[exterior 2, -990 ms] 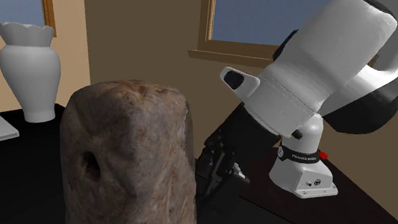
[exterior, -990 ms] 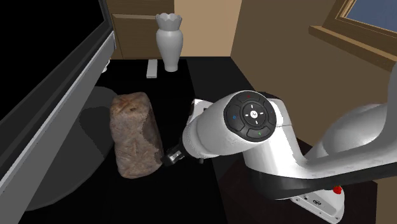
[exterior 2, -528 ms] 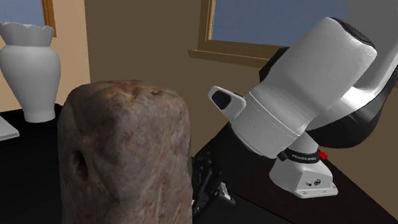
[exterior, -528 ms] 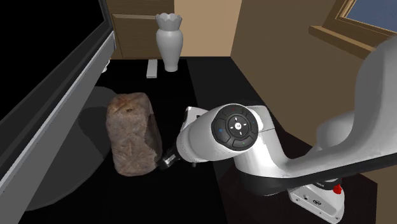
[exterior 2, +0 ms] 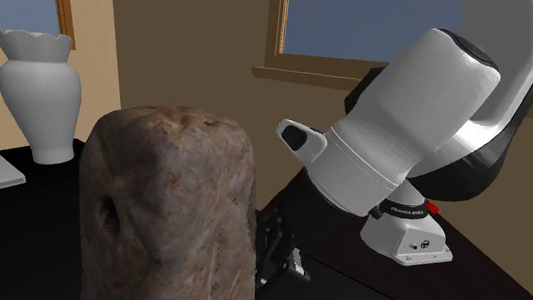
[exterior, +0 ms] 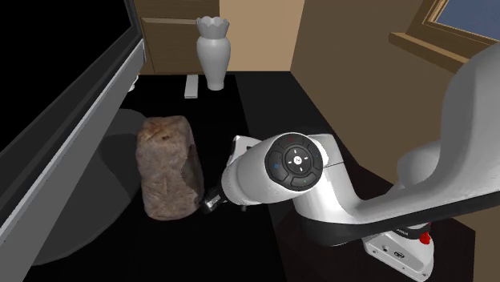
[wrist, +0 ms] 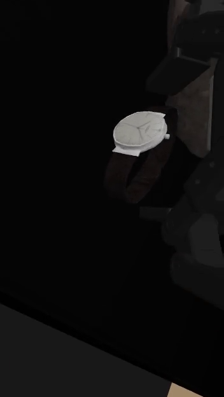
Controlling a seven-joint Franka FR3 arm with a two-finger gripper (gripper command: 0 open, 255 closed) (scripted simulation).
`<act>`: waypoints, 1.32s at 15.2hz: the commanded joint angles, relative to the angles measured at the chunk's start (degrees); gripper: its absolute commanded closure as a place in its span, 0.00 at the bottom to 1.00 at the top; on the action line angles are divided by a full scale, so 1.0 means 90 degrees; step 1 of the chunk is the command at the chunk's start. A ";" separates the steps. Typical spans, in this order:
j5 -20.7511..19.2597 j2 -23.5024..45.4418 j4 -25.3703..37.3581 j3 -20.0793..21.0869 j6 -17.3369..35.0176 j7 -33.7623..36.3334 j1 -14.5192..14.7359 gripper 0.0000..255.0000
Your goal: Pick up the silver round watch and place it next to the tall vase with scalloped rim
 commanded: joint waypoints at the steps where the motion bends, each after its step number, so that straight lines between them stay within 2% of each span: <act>1: 0.0002 0.0001 -0.0022 -0.0013 -0.0030 0.0003 -0.0022 1.00; 9: -0.0004 -0.0001 -0.0014 0.0051 -0.0020 0.0029 -0.0071 1.00; 10: -0.0004 -0.0001 -0.0014 0.0051 -0.0020 0.0029 -0.0071 0.00; 11: 0.0212 -0.0031 0.0180 -0.0135 -0.0768 0.0102 0.0317 0.00; 12: 0.0394 -0.0056 0.0421 -0.0204 -0.1503 0.0198 0.0560 0.00; 13: 0.0554 -0.0071 0.0705 -0.0163 -0.2225 0.0307 0.0666 0.00; 15: 0.0810 -0.0057 0.1386 0.0212 -0.3624 0.0563 0.0508 0.00; 16: 0.0839 -0.0055 0.1475 0.0281 -0.3785 0.0593 0.0458 0.00; 20: 0.0744 0.0001 0.1308 0.0665 -0.3433 0.0656 -0.0005 0.00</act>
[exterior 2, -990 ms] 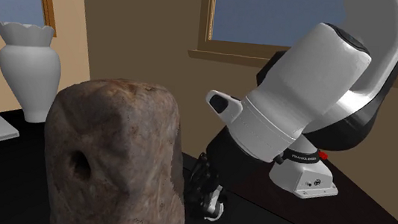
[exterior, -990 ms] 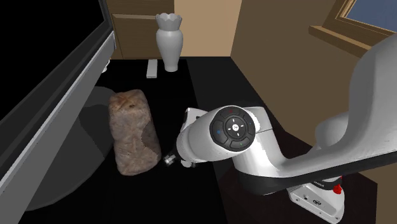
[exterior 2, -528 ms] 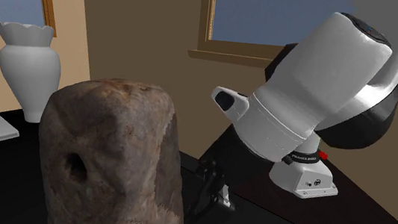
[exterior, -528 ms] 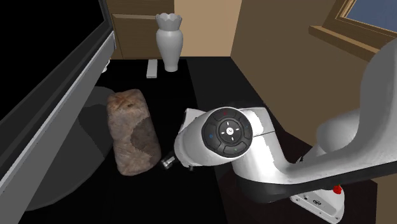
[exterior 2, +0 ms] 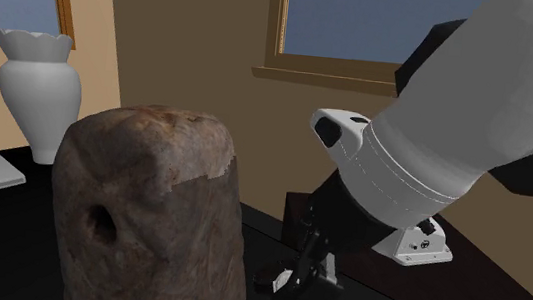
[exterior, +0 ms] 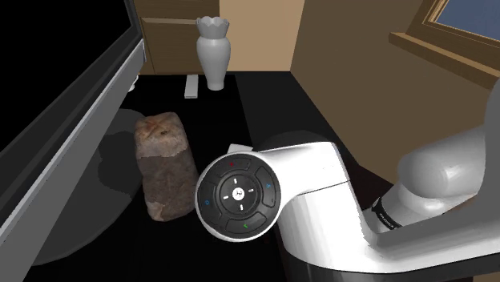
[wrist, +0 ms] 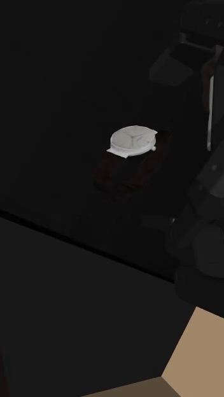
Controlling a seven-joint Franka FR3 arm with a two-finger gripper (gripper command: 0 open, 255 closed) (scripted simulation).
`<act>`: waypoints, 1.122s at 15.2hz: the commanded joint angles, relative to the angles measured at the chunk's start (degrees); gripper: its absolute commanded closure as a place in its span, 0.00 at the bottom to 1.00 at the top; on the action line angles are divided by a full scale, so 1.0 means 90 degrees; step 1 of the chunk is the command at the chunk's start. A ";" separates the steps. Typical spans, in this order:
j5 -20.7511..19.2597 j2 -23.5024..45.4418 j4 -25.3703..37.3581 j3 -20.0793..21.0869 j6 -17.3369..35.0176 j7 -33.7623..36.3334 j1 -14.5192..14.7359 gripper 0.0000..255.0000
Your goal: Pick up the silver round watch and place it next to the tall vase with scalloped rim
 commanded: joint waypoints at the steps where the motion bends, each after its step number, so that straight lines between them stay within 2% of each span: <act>1: -0.0045 0.0026 -0.0058 0.0228 0.0151 0.0024 -0.0284 0.00; 3: -0.0081 0.0029 -0.0151 0.0520 0.0381 0.0045 -0.0634 0.00; 11: -0.0074 0.0024 -0.0151 0.0519 0.0381 0.0041 -0.0633 0.00; 12: -0.0074 0.0024 -0.0151 0.0519 0.0381 0.0041 -0.0633 1.00; 17: -0.0069 0.0022 -0.0147 0.0545 0.0381 0.0049 -0.0646 1.00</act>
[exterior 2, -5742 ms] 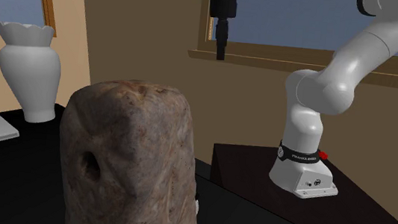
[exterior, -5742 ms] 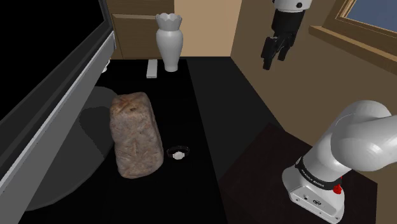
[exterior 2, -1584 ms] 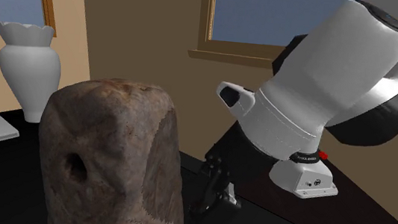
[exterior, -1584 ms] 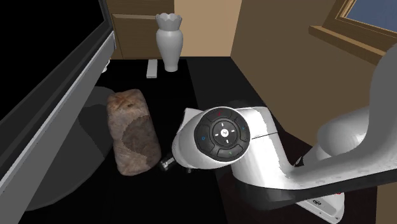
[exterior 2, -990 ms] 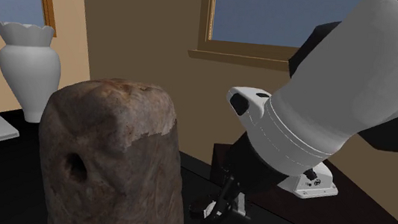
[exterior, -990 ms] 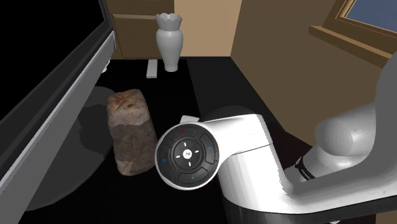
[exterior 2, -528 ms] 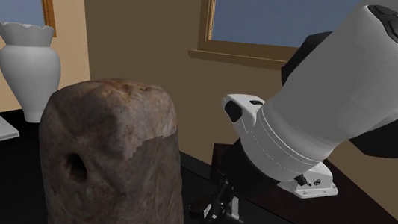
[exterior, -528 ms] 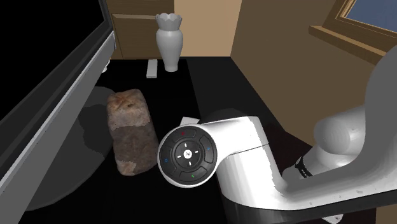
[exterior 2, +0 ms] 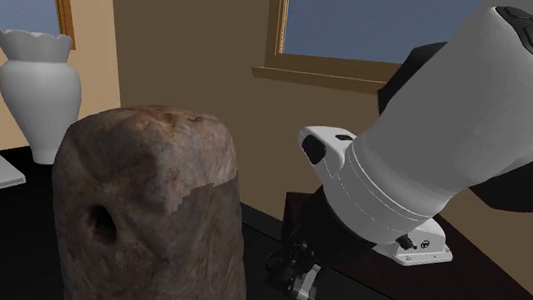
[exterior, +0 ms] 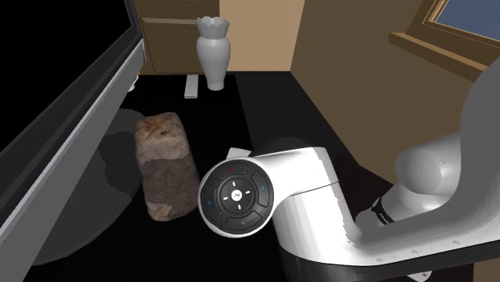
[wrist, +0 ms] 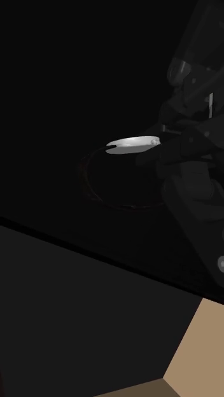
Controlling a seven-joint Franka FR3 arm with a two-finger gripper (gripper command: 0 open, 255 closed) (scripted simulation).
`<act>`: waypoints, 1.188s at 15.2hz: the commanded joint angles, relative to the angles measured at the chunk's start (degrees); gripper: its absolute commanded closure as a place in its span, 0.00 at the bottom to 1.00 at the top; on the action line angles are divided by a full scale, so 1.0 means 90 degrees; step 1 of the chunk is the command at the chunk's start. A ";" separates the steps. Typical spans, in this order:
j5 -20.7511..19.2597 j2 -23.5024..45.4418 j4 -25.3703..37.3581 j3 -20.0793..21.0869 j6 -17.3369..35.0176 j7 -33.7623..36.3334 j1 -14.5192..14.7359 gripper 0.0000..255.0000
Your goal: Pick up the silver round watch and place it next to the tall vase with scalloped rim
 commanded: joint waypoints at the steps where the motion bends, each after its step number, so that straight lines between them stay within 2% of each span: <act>1: 0.0002 0.0000 -0.0010 0.0001 -0.0012 0.0001 0.0001 1.00; 4: -0.0005 0.0003 -0.0012 -0.0016 -0.0008 -0.0010 0.0000 1.00; 11: 0.0044 -0.0035 0.0170 -0.1074 -0.0547 -0.0278 0.0965 1.00; 18: 0.0222 -0.0241 0.0414 -0.1871 -0.1071 -0.0647 0.1636 1.00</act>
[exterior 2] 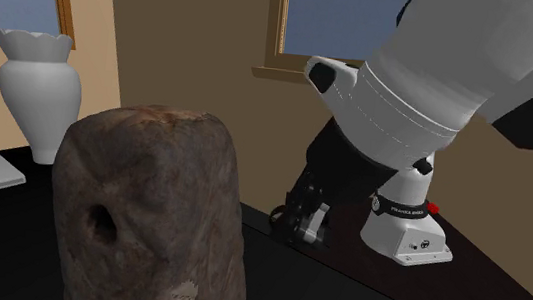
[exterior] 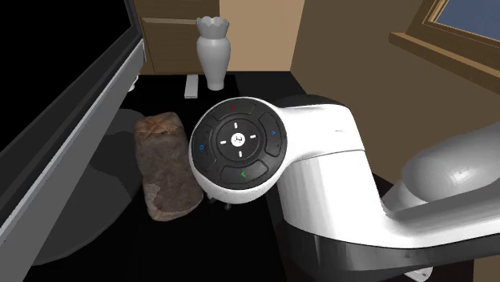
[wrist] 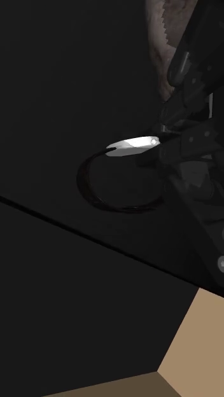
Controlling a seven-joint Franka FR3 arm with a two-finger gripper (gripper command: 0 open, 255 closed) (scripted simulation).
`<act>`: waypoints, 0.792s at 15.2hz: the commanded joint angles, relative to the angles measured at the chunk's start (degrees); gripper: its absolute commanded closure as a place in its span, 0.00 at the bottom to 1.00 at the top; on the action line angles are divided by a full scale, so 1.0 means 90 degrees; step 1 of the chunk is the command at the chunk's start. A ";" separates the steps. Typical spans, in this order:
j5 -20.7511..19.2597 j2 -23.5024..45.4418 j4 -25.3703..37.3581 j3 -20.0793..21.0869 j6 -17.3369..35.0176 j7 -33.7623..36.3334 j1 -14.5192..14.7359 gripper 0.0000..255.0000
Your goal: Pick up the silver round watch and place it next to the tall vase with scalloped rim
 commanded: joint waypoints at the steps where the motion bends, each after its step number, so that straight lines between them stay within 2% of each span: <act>1: 0.0065 -0.0077 0.0074 -0.0218 -0.0165 -0.0109 0.0190 1.00; 12: 0.0260 -0.0393 0.0604 -0.1011 -0.0989 -0.0636 0.0720 1.00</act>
